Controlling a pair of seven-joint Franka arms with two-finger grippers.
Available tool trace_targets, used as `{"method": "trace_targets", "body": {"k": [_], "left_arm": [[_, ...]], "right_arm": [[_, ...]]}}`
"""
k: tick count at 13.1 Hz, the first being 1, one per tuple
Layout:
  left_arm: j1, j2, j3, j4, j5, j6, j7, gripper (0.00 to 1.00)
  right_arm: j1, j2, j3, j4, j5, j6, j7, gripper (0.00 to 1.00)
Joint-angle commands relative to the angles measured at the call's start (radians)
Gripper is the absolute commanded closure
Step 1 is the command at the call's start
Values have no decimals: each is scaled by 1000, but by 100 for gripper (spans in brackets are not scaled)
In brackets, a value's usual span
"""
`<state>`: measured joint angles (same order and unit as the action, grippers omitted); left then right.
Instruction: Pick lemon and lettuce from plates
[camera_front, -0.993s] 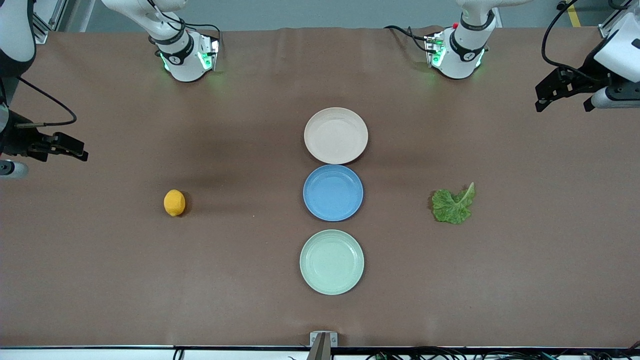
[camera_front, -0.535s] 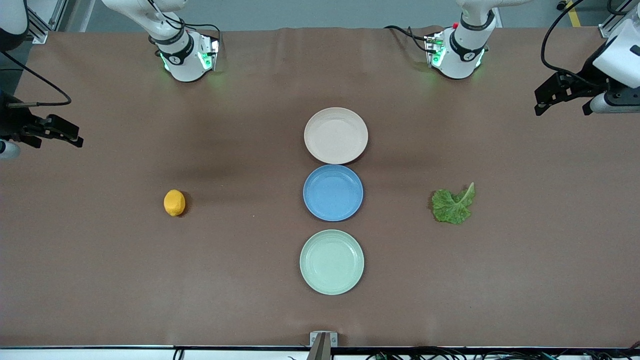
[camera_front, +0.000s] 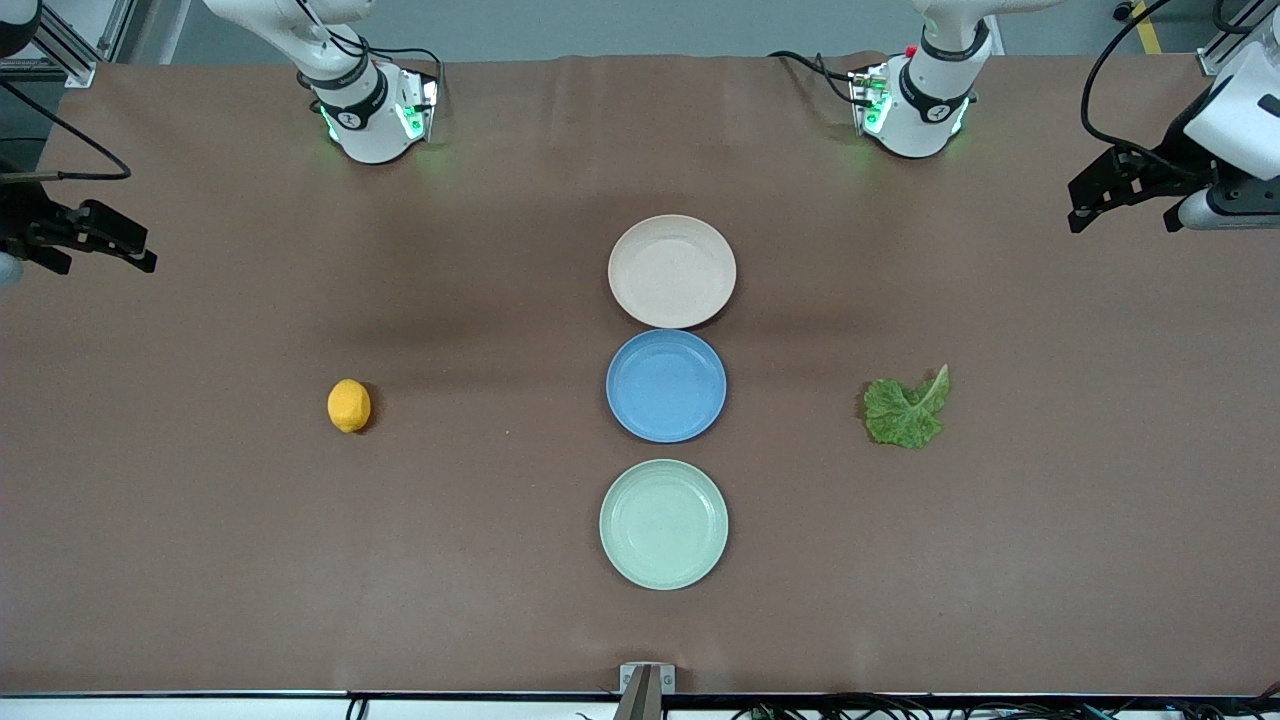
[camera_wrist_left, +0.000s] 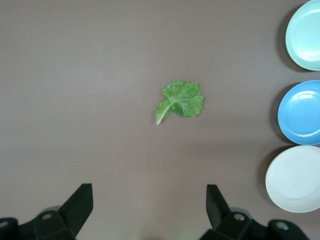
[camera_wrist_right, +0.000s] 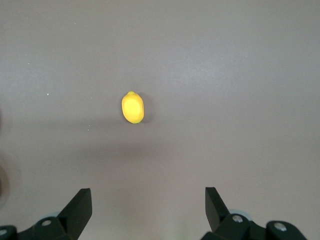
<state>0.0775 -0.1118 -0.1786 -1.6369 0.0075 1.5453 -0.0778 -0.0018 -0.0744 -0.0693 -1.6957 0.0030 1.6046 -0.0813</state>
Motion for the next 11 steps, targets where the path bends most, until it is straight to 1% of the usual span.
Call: {"method": "trace_targets", "body": {"k": [1,8,11], "left_arm": [[-4,9,-2,8,-15,4,3,0],[4,6,7,9,-17,-17,21,0],[2,10,10,35,-14,-25,15,0]], "right_arm": [[3,-30,11,-48,-2,20,3,0],[3,-47,11,-53,-2,18,3,0],[5,-51,11,-56,-2,15,3,0]]}}
